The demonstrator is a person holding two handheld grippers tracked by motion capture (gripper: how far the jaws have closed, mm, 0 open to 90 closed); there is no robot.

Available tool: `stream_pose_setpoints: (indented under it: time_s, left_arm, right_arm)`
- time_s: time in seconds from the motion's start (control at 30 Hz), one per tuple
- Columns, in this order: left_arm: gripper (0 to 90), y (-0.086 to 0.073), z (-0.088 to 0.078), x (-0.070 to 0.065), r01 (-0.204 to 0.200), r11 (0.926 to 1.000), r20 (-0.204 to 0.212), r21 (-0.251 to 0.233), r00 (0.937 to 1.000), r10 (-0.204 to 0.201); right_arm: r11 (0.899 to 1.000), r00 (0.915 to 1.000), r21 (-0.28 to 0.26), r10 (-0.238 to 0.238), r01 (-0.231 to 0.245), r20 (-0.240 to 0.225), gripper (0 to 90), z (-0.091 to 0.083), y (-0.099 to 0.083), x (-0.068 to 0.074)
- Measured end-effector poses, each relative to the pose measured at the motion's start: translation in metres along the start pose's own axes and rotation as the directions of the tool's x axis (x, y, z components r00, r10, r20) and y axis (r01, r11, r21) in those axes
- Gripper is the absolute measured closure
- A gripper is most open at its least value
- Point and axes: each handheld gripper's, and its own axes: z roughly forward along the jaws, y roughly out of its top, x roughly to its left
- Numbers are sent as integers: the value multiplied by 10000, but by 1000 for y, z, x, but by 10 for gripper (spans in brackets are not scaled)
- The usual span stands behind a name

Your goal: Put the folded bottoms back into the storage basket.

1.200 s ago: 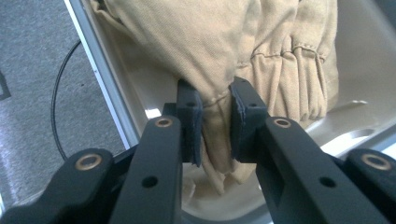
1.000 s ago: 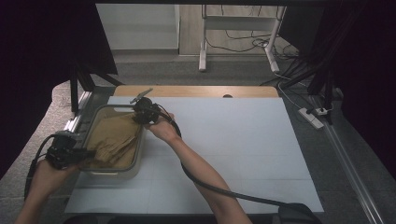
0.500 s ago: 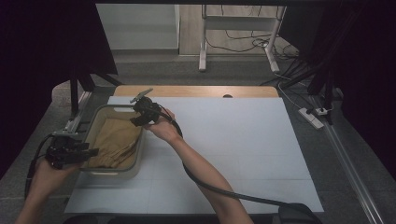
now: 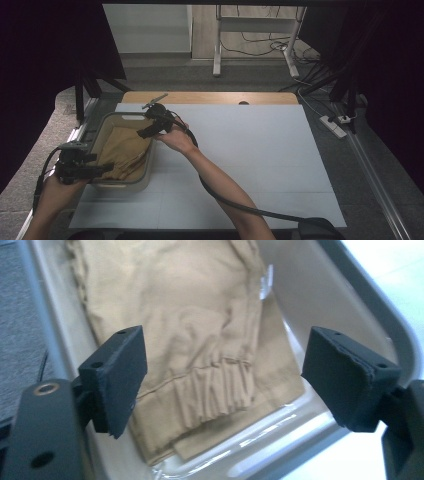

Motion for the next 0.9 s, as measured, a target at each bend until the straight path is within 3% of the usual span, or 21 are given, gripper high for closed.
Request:
stream_pose_setpoints:
  time_s: [0.17,0.33,0.67,0.9]
  left_arm:
    - [58,-1,-1,-7,-108,9998,484,-180,9988,117]
    - [0,-3,-4,-13,-199,9971,742,-731,9969,254]
    - [0,-9,-9,-31,-433,9952,868,-877,9949,509]
    - [0,-17,-12,-42,-563,9929,1229,-1050,9900,692]
  right_arm:
    - [9997,9996,185,-170,166,209,19,-2,-4,0]
    - [9994,9993,72,-351,350,104,0,-7,-7,0]
    - [9964,9965,-124,-835,834,-49,0,-16,-11,8]
    - [9945,9944,-105,-1048,1047,-127,0,-22,-15,14]
